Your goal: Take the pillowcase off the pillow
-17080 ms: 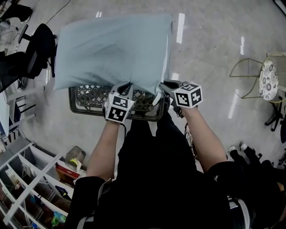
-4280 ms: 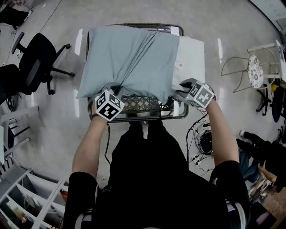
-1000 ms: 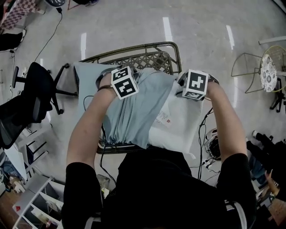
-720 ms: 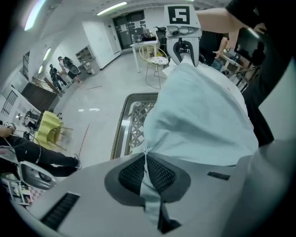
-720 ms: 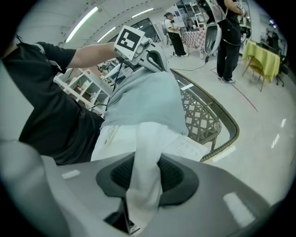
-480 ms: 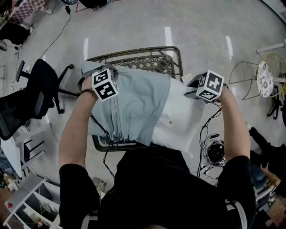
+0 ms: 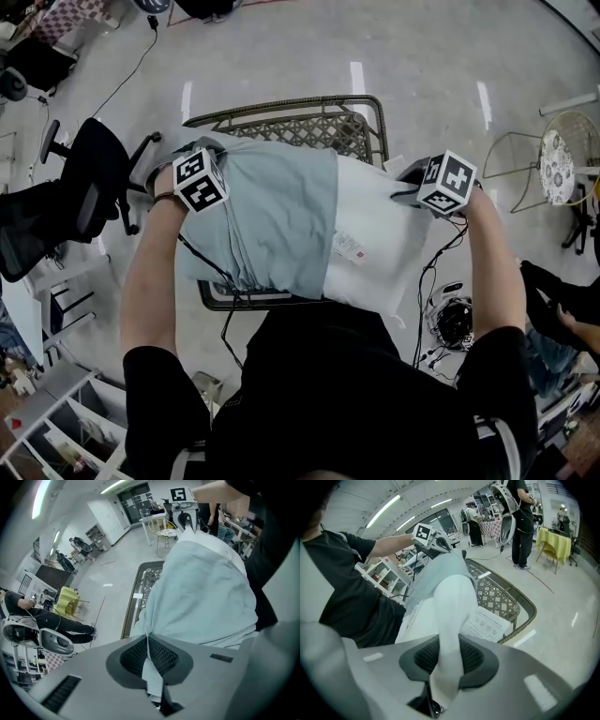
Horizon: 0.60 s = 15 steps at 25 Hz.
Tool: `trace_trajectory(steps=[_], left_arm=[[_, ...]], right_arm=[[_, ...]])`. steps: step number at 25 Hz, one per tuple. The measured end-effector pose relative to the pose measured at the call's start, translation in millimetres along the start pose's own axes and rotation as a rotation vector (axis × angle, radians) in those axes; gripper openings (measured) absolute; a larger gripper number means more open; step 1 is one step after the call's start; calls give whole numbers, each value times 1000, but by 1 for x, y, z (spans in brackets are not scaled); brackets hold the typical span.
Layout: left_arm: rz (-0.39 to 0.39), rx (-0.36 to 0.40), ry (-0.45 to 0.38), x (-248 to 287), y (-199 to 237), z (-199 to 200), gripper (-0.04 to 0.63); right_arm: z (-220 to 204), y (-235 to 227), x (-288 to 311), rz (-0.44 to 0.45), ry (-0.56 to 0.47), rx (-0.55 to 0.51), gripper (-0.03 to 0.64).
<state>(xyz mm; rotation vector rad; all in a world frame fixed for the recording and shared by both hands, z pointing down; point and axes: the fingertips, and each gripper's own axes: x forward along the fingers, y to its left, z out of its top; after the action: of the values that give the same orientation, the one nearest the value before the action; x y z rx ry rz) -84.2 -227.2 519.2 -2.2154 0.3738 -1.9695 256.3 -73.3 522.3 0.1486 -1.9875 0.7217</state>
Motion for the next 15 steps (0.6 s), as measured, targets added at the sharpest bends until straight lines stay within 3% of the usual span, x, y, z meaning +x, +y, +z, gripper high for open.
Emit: trace_trajectory(steps=[6, 10, 15], left_arm=[[-21, -66, -55, -14, -4, 5, 13], [2, -28, -151, -13, -8, 55, 62], [-144, 77, -269, 3, -38, 126, 177]], right_arm=[[2, 1, 1, -29, 44, -55, 118], [7, -7, 8, -121, 147, -141, 160], [6, -2, 16, -120, 182, -177, 153]])
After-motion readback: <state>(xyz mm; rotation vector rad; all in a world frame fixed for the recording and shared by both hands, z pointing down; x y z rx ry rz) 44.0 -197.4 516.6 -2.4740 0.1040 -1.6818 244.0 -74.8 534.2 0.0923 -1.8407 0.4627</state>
